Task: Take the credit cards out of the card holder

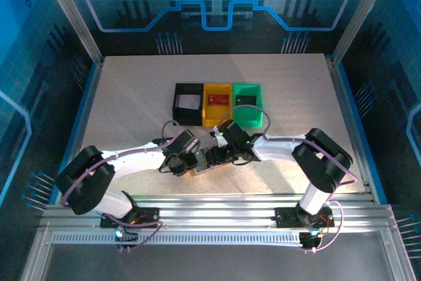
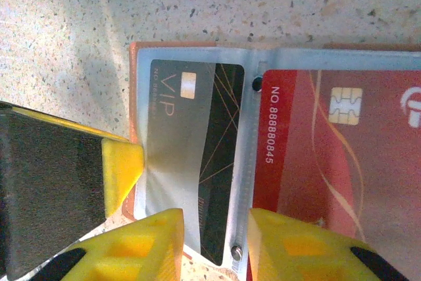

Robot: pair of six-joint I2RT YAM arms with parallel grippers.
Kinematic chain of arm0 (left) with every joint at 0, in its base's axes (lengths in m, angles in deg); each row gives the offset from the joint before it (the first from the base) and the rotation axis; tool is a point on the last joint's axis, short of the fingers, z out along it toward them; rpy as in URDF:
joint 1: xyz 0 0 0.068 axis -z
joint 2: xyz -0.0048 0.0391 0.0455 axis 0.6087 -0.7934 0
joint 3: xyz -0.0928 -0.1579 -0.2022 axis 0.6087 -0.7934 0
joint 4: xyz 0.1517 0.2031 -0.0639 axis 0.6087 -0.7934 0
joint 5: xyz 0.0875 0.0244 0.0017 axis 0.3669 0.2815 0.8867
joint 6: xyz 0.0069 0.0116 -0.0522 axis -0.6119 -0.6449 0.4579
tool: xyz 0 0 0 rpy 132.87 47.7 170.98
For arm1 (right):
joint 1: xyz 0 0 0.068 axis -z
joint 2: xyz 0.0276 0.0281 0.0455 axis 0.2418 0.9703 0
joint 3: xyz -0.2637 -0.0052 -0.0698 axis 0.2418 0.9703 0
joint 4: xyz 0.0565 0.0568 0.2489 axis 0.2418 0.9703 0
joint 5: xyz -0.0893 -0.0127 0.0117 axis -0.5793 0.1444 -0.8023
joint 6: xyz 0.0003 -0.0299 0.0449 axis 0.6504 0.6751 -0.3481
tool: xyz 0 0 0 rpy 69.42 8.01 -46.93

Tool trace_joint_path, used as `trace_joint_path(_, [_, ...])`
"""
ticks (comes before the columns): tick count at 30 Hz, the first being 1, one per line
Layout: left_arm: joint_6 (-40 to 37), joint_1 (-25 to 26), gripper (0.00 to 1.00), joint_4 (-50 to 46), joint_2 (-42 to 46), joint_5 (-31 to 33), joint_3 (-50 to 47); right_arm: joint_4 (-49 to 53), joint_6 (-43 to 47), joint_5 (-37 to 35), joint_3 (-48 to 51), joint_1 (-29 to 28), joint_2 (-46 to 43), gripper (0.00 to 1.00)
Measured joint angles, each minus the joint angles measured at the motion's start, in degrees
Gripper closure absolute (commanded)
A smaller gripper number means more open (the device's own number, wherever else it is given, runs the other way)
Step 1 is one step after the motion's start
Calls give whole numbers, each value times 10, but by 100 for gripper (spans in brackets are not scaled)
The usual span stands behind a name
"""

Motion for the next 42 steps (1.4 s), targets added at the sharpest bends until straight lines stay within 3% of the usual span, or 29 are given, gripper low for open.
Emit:
trace_joint_path(23, [0,4,75,4,0,3,-3,-22,0,-1,-5,-15,24,70])
trace_joint_path(42, [0,5,75,4,0,5,-3,-28,-2,-5,-5,-15,28,79])
